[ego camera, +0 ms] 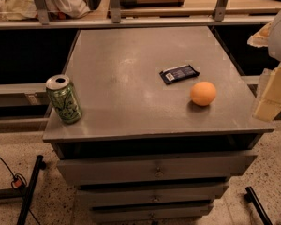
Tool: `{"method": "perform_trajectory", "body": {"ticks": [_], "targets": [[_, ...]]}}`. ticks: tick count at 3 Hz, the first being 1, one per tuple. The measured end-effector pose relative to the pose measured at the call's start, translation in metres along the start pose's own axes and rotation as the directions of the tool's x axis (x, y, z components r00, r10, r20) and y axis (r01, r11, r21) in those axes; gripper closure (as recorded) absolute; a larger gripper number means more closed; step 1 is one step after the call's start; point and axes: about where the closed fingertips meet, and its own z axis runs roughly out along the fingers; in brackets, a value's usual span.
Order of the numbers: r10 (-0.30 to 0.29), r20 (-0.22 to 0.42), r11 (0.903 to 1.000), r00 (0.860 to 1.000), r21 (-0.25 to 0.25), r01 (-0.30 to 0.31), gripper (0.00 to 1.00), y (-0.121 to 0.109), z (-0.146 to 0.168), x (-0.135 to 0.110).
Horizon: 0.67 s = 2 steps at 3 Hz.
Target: Pick orange
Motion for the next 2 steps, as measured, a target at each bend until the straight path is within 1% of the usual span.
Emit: {"method": "perform_trajectory", "body": {"ticks": [1, 2], "targets": [[0.000, 0.000, 1.0000, 1.000, 0.000, 0.000, 0.00, -0.0001, 0.0000, -0.0001], [0.000, -0.015, 0.9998, 1.000, 0.021, 0.000, 0.00, -0.0074, -0.0003, -0.0024]]}}
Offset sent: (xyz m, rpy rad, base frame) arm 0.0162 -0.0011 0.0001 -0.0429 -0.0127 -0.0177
